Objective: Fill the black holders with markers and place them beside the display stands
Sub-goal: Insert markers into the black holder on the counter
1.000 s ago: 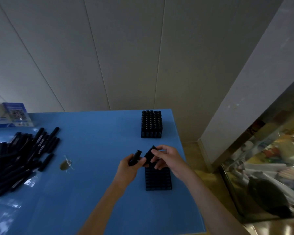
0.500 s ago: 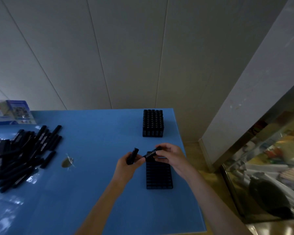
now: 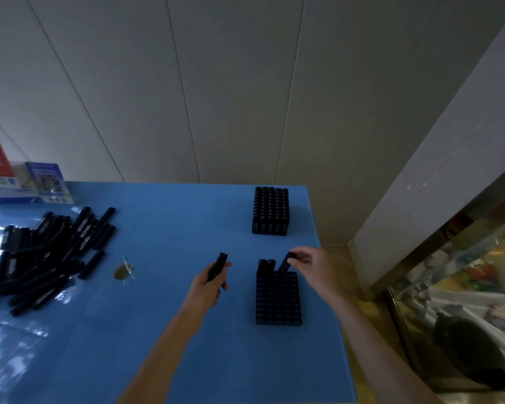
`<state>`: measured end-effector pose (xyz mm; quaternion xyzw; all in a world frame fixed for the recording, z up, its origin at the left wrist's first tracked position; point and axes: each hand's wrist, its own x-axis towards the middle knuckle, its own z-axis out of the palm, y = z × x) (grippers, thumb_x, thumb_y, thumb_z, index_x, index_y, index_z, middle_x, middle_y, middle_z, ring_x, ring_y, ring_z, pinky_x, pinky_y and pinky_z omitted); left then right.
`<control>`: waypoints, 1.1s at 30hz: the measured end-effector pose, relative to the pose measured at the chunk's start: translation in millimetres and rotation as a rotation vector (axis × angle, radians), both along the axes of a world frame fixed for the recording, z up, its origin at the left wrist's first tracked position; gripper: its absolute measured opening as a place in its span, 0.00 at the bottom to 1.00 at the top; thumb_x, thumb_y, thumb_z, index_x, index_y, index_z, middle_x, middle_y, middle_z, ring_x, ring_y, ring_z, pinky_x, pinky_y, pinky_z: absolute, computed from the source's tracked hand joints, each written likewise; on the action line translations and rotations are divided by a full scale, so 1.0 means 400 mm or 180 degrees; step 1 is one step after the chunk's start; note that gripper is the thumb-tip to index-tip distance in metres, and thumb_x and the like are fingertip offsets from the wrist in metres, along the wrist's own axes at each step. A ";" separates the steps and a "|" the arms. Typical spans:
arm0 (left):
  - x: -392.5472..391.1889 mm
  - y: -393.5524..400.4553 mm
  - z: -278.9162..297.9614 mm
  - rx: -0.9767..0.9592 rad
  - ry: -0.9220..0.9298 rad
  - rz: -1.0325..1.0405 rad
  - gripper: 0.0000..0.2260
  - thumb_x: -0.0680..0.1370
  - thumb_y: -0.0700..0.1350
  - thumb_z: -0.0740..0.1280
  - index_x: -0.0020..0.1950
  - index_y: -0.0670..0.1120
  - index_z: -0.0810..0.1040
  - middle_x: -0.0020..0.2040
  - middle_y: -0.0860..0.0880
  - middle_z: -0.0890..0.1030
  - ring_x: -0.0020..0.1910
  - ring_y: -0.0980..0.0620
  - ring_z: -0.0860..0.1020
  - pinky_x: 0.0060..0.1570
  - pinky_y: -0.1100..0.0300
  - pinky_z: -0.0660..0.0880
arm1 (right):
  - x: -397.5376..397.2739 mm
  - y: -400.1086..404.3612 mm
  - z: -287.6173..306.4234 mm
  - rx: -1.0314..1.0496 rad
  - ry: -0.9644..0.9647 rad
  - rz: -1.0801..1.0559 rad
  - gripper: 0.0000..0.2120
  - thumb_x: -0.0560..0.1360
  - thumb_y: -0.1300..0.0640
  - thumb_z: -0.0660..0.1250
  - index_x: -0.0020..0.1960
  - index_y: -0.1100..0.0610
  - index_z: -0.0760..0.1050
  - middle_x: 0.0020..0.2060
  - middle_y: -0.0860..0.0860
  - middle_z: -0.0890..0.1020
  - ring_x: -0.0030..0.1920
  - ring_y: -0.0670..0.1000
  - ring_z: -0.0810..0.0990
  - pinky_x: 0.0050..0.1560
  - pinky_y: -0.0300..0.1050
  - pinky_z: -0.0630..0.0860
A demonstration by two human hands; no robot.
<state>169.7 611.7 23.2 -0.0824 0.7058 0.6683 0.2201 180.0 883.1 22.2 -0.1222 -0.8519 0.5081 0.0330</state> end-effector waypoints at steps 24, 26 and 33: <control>0.002 0.014 0.011 -0.0031 -0.0167 0.0044 0.10 0.83 0.44 0.63 0.59 0.39 0.76 0.39 0.48 0.81 0.26 0.55 0.66 0.24 0.65 0.62 | -0.011 -0.049 -0.034 0.0952 0.0161 0.0403 0.10 0.73 0.62 0.74 0.54 0.57 0.84 0.49 0.50 0.86 0.49 0.45 0.83 0.56 0.34 0.76; 0.002 0.018 0.014 -0.0024 -0.0149 0.0024 0.10 0.84 0.44 0.62 0.60 0.39 0.76 0.40 0.48 0.80 0.26 0.55 0.66 0.24 0.65 0.62 | -0.010 -0.050 -0.035 0.0923 0.0159 0.0408 0.11 0.73 0.62 0.74 0.55 0.56 0.84 0.49 0.50 0.86 0.49 0.44 0.82 0.55 0.34 0.77; 0.007 0.038 0.026 0.0022 -0.0043 -0.0011 0.10 0.83 0.44 0.64 0.58 0.39 0.74 0.46 0.46 0.86 0.26 0.53 0.67 0.26 0.63 0.65 | -0.010 -0.035 -0.034 0.0758 0.0043 0.0387 0.17 0.73 0.58 0.75 0.60 0.57 0.81 0.50 0.48 0.84 0.47 0.41 0.80 0.53 0.32 0.77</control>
